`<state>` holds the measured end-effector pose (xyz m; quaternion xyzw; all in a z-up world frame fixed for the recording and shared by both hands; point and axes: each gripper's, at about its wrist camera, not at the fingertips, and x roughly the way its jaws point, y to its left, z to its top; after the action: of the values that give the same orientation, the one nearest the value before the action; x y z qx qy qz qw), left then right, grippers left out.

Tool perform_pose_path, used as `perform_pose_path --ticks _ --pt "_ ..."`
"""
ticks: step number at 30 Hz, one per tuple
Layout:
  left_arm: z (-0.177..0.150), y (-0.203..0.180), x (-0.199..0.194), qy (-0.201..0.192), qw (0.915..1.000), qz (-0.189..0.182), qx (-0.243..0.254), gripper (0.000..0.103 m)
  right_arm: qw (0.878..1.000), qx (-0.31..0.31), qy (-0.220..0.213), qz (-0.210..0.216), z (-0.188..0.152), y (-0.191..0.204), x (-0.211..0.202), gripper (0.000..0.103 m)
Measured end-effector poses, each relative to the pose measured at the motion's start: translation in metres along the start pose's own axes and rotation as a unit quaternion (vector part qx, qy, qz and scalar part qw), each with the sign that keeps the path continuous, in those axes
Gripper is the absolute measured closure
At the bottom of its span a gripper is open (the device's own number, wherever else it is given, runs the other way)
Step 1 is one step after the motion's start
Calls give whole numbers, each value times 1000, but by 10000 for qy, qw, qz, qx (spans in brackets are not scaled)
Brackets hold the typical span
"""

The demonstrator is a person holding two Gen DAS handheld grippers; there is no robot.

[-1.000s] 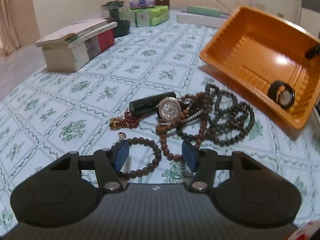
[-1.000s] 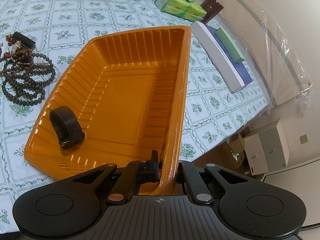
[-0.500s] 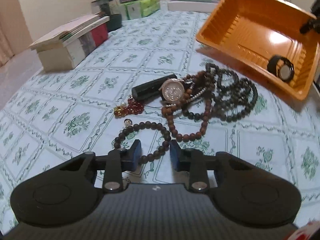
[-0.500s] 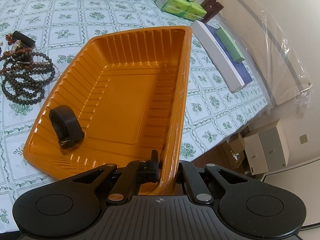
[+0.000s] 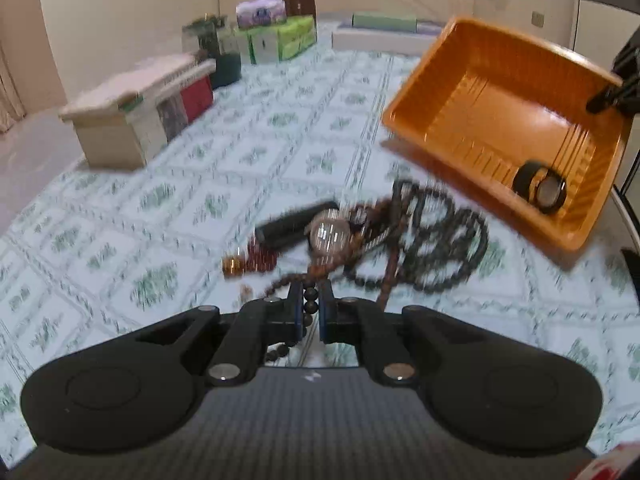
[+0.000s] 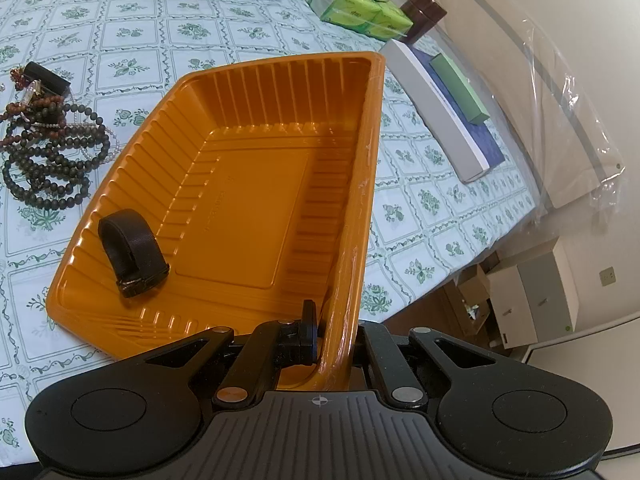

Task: Organize jewelry
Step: 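Grasp a dark bead bracelet with the left gripper and drop it into the tray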

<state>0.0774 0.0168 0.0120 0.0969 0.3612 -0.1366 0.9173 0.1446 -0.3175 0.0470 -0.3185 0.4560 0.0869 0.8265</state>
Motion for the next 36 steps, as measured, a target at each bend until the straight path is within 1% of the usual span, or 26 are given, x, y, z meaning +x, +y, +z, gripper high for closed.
perform_pose_path --ticks 4,9,16,18,24,30,31,32,33,34,36 --pt "20 -12 -11 -252 9996 -134 30 97 10000 5 3 7 0 0 0 100" --pt "47 -43 -12 -534 9966 -620 63 97 10000 16 2 11 0 0 1 100" --pt "87 -105 14 -782 9895 -1124 473 97 10000 19 -3 18 0 0 1 100" --pt "95 -122 21 -829 9874 -1211 600 97 10000 24 -10 25 0 0 0 100" --pt "105 -157 42 -843 9824 -1431 857 97 10000 52 -16 45 0 -2 0 100" --pt "107 -171 57 -797 9804 -1535 944 97 9999 86 -6 65 0 -2 0 100" --pt "107 -172 60 -786 9795 -1604 934 96 9999 90 -5 65 0 -2 0 100" --pt "107 -172 62 -770 9785 -1675 929 93 9999 93 -3 65 0 -2 0 100" --pt "106 -172 62 -777 9777 -1718 920 87 9999 101 -2 65 0 -2 0 100" --pt "104 -172 62 -778 9777 -1711 936 75 9999 104 -2 66 0 -2 0 100" --pt "97 -169 58 -775 9779 -1677 979 73 9999 107 -5 62 1 -1 0 100"
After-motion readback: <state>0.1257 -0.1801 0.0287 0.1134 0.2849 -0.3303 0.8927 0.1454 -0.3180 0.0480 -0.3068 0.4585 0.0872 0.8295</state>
